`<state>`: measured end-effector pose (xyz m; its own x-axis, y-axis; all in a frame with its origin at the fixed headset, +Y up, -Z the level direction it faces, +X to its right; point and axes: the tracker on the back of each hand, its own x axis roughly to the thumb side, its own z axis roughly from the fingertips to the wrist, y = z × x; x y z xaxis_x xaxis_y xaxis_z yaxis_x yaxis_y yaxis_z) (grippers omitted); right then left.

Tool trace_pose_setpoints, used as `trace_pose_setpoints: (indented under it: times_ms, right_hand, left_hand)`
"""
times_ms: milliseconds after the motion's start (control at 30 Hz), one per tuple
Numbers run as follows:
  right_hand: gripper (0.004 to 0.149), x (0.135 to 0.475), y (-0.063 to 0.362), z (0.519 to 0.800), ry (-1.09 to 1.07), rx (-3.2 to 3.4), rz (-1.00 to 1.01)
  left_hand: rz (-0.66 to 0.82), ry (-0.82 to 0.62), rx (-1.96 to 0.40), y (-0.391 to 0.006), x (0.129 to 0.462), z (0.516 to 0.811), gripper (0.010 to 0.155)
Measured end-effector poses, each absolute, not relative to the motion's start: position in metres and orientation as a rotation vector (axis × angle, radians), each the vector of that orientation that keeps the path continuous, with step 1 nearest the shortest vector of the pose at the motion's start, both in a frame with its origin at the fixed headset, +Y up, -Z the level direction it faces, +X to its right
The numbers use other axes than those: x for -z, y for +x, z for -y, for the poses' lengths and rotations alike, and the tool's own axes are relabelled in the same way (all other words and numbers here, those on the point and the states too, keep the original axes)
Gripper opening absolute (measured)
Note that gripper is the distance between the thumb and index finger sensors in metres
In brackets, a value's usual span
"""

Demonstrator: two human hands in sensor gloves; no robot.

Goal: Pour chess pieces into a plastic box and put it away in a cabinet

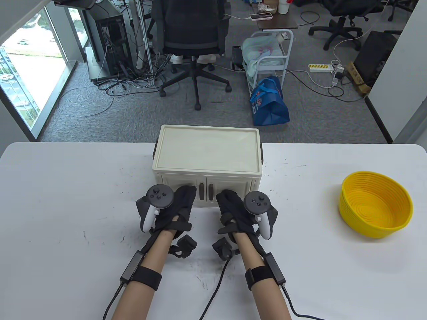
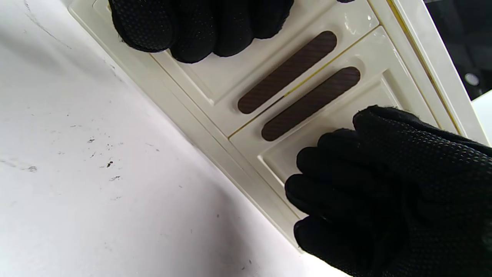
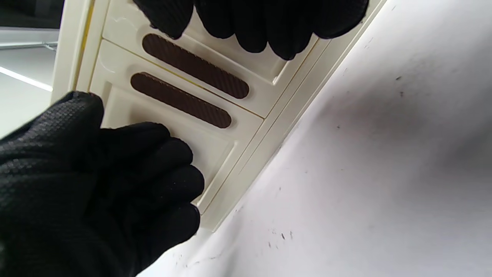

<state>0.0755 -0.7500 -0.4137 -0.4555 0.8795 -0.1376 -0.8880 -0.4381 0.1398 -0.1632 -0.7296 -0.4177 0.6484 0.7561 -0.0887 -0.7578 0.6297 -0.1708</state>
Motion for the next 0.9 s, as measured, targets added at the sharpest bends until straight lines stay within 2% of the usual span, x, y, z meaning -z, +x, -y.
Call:
trace_pose_setpoints:
  times_ms: [133,233,367,500,667,767,900]
  right_hand:
    - [0.05,0.403,0.077,0.737,-0.029,-2.109,-0.192]
    - [0.054,0.387,0.08,0.715,0.019,-2.204,-0.138]
    - [0.059,0.357,0.085,0.683,0.105,-2.376,-0.066]
    - [0.06,0.327,0.09,0.665,0.166,-2.53,-0.019]
    - [0.067,0.298,0.092,0.666,0.225,-2.66,-0.004]
    - [0.069,0.284,0.091,0.673,0.271,-2.78,-0.053]
    - [0.072,0.268,0.087,0.698,0.364,-3.011,0.016]
  left_hand:
    - [-0.002,-0.125,-0.893,-0.165,0.406,0.721,0.062]
    - [0.026,-0.075,-0.87,-0.169,0.389,0.702,0.062]
    - [0.076,0.005,-0.759,-0.174,0.359,0.673,0.064]
    - [0.138,0.06,-0.587,-0.177,0.331,0.654,0.066]
    - [0.204,0.091,-0.361,-0.183,0.301,0.654,0.067]
    - [0.236,0.104,-0.245,-0.188,0.286,0.668,0.069]
    - [0.273,0.093,-0.127,-0.193,0.269,0.696,0.073]
